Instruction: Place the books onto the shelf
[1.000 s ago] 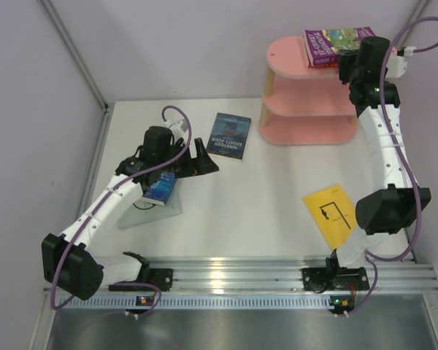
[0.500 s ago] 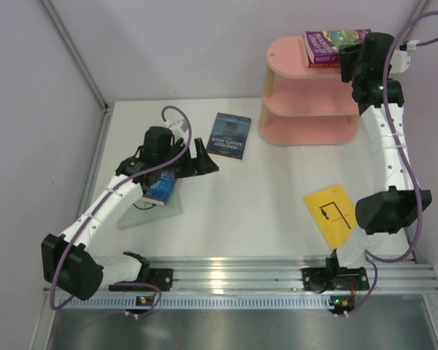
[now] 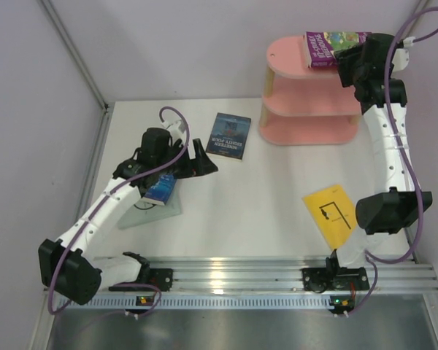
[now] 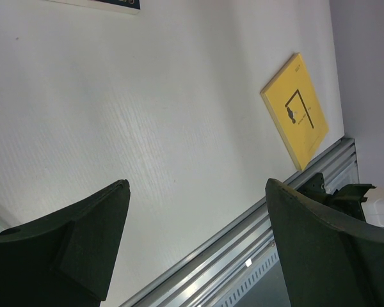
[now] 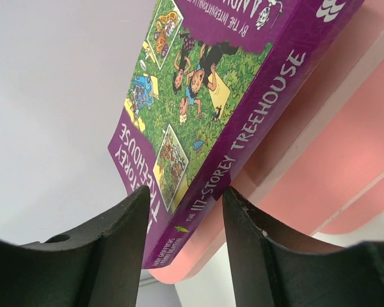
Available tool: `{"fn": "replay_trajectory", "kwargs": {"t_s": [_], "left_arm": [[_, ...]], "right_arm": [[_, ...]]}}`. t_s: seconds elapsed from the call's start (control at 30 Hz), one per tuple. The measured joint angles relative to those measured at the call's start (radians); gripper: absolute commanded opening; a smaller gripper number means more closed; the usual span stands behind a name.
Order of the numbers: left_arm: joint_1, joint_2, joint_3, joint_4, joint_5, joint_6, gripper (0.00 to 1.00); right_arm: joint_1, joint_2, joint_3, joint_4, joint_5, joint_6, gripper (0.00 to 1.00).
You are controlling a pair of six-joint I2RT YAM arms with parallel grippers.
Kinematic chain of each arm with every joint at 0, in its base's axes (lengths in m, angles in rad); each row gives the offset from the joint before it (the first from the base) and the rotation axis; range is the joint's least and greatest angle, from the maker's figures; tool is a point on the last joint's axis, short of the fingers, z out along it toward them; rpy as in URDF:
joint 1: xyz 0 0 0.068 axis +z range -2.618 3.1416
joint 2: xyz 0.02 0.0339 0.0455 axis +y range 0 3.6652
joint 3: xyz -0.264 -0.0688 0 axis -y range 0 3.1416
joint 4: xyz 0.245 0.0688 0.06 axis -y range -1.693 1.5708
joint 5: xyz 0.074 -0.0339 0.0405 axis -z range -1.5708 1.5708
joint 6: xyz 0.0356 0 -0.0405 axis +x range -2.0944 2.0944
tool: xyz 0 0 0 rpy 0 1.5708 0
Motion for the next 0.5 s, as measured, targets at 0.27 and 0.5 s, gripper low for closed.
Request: {"fn": "replay_trajectory", "kwargs": {"t_s": [0.27, 0.5], "left_arm": [[-0.002, -0.013, -0.009, 0.000, 0.000, -0.001, 0.91], [-0.005, -0.014, -0.009, 0.000, 0.000, -0.005, 0.91]], "right_arm": [[-0.026, 0.000, 0.000, -0.014, -0.045, -0.024, 0.48], [-0.070, -0.002, -0.007, -0.014, -0.082, -0.027, 0.47]]}}
